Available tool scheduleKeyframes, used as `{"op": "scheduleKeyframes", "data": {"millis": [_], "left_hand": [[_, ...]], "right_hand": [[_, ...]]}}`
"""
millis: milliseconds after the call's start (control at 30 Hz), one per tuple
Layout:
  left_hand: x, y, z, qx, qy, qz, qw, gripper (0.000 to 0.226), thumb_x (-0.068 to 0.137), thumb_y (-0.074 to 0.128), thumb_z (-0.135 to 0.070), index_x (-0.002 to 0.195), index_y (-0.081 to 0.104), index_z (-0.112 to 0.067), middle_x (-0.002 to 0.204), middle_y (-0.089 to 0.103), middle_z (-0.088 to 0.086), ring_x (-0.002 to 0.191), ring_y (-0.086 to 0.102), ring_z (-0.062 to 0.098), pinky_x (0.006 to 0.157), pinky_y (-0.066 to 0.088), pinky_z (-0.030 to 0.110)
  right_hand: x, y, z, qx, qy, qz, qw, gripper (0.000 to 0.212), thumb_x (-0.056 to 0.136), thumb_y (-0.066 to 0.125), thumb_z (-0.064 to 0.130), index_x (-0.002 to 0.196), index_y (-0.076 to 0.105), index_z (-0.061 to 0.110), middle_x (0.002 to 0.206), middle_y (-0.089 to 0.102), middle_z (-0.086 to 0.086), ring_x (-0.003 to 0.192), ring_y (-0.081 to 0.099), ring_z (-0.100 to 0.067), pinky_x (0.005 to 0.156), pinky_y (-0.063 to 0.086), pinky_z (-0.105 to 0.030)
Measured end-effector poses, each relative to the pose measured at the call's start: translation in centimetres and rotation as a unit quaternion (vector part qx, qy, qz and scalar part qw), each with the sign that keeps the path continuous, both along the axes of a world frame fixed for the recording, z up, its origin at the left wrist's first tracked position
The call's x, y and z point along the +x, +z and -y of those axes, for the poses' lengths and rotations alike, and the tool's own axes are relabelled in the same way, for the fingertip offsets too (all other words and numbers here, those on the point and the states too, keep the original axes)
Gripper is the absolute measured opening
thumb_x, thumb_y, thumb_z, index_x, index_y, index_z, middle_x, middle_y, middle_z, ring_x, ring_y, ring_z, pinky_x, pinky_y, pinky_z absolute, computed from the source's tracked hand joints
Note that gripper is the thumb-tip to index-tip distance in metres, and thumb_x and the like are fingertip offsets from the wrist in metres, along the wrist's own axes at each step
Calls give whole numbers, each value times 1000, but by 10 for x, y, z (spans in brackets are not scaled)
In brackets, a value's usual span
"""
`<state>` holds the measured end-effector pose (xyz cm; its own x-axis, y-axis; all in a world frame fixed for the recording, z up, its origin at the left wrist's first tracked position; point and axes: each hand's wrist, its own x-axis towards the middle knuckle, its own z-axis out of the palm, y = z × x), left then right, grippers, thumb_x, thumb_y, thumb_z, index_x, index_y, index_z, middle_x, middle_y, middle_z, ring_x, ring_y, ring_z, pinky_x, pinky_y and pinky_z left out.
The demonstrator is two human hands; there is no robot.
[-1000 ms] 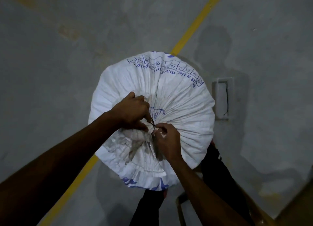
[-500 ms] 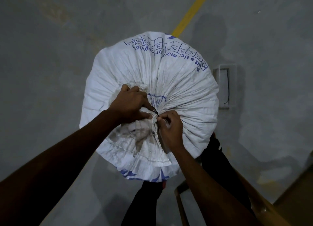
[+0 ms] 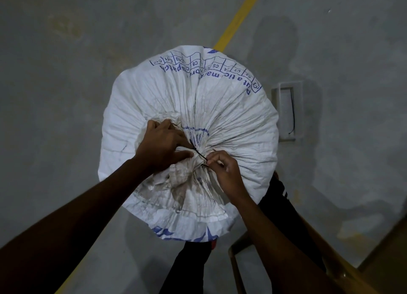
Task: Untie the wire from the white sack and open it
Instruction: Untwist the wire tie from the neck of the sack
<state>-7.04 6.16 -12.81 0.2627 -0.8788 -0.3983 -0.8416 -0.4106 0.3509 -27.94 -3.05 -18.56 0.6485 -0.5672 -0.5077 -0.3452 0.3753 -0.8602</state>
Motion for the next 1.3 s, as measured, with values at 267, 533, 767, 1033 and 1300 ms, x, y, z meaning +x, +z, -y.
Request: {"op": "scheduleKeyframes", "data": {"millis": [267, 533, 767, 1033, 1300], "left_hand": [[-5, -4, 5, -11, 50, 7, 999, 47, 80, 48, -76, 95, 83, -47, 67, 43, -19, 91, 53, 16, 81, 24, 40], [-13, -3, 7, -19, 57, 30, 998, 36, 74, 65, -70, 88, 81, -41, 64, 28, -24, 90, 59, 20, 80, 25, 39], [-25, -3, 10, -17, 82, 62, 995, 29, 69, 74, -58, 81, 78, -32, 70, 38, -17, 88, 61, 25, 79, 25, 40], [-33, -4, 0, -35, 120, 41, 991, 29, 76, 70, -59, 85, 78, -33, 69, 61, -14, 92, 58, 21, 83, 28, 41], [-15, -3, -1, 3, 102, -22, 995, 38, 84, 48, -60, 94, 81, -44, 61, 51, -19, 96, 57, 16, 80, 22, 37]], "right_hand": [[-18, 3, 12, 103, -55, 17, 993, 10, 76, 66, 11, 68, 71, 14, 91, 72, -15, 99, 69, -29, 96, 52, -40], [-23, 17, 19, 145, -66, 26, 987, 21, 84, 62, 8, 72, 74, 19, 87, 75, -12, 100, 72, -28, 97, 55, -39], [-21, 25, 18, 125, -69, 25, 989, 23, 85, 63, 9, 72, 75, 24, 90, 74, -17, 100, 72, -32, 96, 55, -40], [-25, 24, 18, 98, -48, 30, 994, 11, 81, 69, 25, 79, 71, 14, 95, 73, -27, 96, 71, -27, 88, 54, -33], [-24, 21, 16, 77, -45, 22, 996, 18, 81, 70, 27, 79, 70, 9, 92, 72, -29, 92, 70, -33, 87, 53, -40]]}}
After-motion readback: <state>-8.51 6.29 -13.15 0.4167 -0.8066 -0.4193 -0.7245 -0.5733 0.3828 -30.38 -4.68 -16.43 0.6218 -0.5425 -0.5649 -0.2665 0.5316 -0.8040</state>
